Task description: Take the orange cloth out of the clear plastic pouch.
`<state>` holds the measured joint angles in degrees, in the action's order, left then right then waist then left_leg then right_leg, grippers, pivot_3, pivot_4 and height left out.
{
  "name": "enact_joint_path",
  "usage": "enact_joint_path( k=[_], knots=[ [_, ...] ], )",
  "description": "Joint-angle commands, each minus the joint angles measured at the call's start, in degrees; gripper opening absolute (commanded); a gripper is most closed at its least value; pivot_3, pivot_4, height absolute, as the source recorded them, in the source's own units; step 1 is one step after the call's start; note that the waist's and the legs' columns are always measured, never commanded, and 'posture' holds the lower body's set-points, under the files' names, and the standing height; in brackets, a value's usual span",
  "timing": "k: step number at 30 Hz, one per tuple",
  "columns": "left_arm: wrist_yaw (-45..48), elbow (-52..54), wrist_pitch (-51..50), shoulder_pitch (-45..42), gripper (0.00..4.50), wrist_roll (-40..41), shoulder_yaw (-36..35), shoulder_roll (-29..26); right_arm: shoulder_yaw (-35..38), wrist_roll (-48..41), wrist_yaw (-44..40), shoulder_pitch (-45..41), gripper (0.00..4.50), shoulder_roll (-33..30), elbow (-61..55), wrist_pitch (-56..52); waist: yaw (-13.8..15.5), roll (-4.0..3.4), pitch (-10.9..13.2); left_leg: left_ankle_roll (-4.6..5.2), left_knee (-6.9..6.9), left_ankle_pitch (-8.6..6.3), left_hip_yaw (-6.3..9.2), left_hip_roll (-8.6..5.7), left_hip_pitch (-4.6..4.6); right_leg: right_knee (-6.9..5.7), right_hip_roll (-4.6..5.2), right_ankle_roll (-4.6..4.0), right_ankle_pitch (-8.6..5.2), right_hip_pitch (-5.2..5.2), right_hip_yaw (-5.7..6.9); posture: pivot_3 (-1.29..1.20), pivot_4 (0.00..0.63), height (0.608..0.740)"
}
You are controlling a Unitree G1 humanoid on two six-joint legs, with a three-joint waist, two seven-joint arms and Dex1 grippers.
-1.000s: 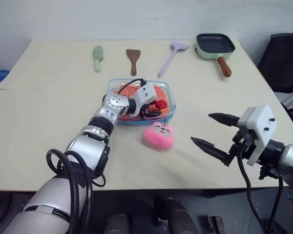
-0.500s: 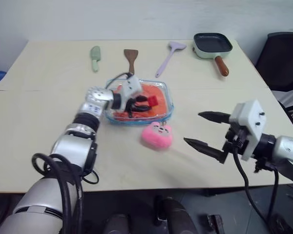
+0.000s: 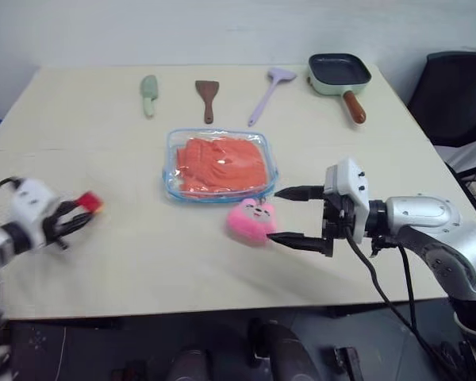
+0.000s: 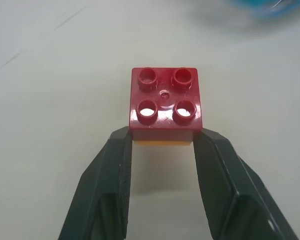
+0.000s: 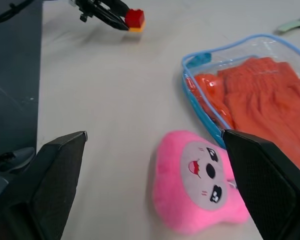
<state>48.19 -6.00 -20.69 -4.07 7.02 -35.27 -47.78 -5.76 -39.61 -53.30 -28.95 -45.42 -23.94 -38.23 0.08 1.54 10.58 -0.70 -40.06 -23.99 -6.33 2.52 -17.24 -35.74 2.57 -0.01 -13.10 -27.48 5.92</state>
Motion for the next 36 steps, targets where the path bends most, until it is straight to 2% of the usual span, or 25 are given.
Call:
enact_joint_path(
  k=[1, 6, 7, 14, 18, 20, 23, 25, 27, 30, 32, 36],
  knots=[
    [-4.8, 4.8, -1.6, 3.8, 1.45, 1.5, -4.2, 1.5, -1.2, 1.7, -2.8, -2.2, 4.5, 1.8, 1.7, 2.4, 0.8, 0.0, 0.0, 0.01, 0.0, 0.0, -0.01, -0.01, 0.01, 0.1, 0.01, 0.0, 0.0, 0.01, 0.01, 0.0, 0.15, 0.74],
    [-10.6, 6.9, -4.0, 8.5, 1.45, 2.2, -6.1, 5.1, -2.4, 3.2, -5.7, -4.0, 4.5, 3.6, 3.8, 3.1, 1.2, 0.02, 0.0, 0.01, 0.02, -0.01, -0.02, -0.03, 0.01, -0.05, 0.02, 0.0, 0.0, 0.0, 0.0, 0.0, 0.15, 0.74],
    [-11.7, 6.9, -4.4, 8.6, 2.2, 2.3, -6.3, 5.4, -2.4, 3.5, -6.0, -4.3, 4.5, 3.8, 4.1, 3.1, 1.1, 0.03, 0.0, 0.01, 0.01, -0.01, -0.02, -0.01, -0.01, -0.11, 0.01, -0.01, 0.0, -0.01, 0.01, 0.0, 0.15, 0.74],
    [-12.5, 9.8, -5.3, 10.9, 4.37, 4.3, -6.4, 5.1, -1.9, 4.9, -8.0, -5.2, 4.5, 4.1, 5.7, 3.2, 0.8, 0.05, 0.0, -0.02, 0.03, -0.03, -0.02, 0.02, 0.02, -0.11, 0.0, -0.03, -0.01, -0.02, 0.0, 0.0, 0.15, 0.74],
    [-1.7, 15.5, -14.4, 12.6, 4.48, 15.9, -12.6, -1.2, -0.3, 4.6, -7.3, -3.4, 4.5, 3.6, 4.3, 2.4, 0.1, 0.09, 0.0, -0.06, 0.03, -0.04, 0.0, 0.08, -0.01, -0.11, -0.03, -0.1, -0.05, -0.06, 0.05, 0.0, 0.15, 0.74],
    [2.2, 17.5, -19.3, 9.9, 4.48, 22.8, -13.2, -4.1, 0.4, 4.3, -6.8, -2.3, 4.5, 3.4, 3.4, 2.0, 0.1, 0.07, 0.0, -0.11, 0.02, -0.05, 0.06, 0.09, -0.02, -0.08, -0.03, -0.16, -0.09, -0.05, 0.11, 0.0, 0.15, 0.74],
    [2.4, 17.6, -20.2, 2.4, 4.48, 25.2, -6.5, -6.7, 1.4, 3.9, -5.8, -0.7, 4.5, 3.3, 2.1, 1.3, 0.8, -0.11, 0.0, -0.11, 0.02, -0.04, 0.09, -0.01, 0.04, -0.01, 0.02, -0.16, -0.09, 0.01, 0.09, 0.0, 0.15, 0.74],
    [5.0, 18.6, -16.1, -4.6, 4.48, 22.5, 5.9, -7.4, 1.9, 4.0, -4.8, 0.4, 4.5, 3.2, 0.9, 0.9, 0.8, -0.2, -0.1, -0.13, 0.03, -0.03, 0.03, -0.04, 0.07, -0.04, 0.01, -0.16, -0.09, 0.02, 0.01, 0.0, 0.15, 0.74],
    [8.3, 15.7, -9.2, -12.8, 4.48, 16.2, 19.0, -7.2, 2.7, 3.8, -3.7, 1.3, 4.5, 3.2, -0.3, 0.2, 1.1, -0.2, -0.1, -0.17, 0.02, -0.01, 0.01, -0.09, 0.11, -0.09, 0.0, -0.15, -0.08, 0.05, 0.03, 0.0, 0.15, 0.74],
    [11.5, 7.2, 0.6, -22.6, 4.48, 8.4, 30.7, -5.5, 3.6, 3.6, -2.5, 2.0, 4.5, 3.2, -1.4, -0.5, 1.0, -0.17, -0.1, -0.22, 0.02, 0.02, -0.42, -0.21, 0.02, -0.23, -0.11, -0.14, -0.07, 0.0, 0.02, 0.0, 0.15, 0.74],
    [13.1, -1.6, 10.6, -29.7, 4.48, 1.1, 38.4, -3.2, 4.5, 3.5, -1.3, 3.1, 4.5, 3.0, -2.6, -0.9, 0.4, -0.17, -0.1, -0.26, 0.03, 0.03, -0.54, -0.31, 0.0, -0.24, -0.23, -0.15, -0.07, -0.03, 0.0, 0.0, 0.15, 0.74],
    [13.1, -17.7, 27.2, -39.7, 4.48, -8.5, 46.7, 1.0, 6.9, 2.5, 1.6, 6.0, 4.5, 2.8, -5.9, -2.4, -0.1, -0.17, -0.1, -0.31, 0.06, 0.05, -0.59, -0.32, -0.03, -0.23, -0.3, -0.17, -0.07, -0.07, -0.01, 0.0, 0.15, 0.74]
  ],
)
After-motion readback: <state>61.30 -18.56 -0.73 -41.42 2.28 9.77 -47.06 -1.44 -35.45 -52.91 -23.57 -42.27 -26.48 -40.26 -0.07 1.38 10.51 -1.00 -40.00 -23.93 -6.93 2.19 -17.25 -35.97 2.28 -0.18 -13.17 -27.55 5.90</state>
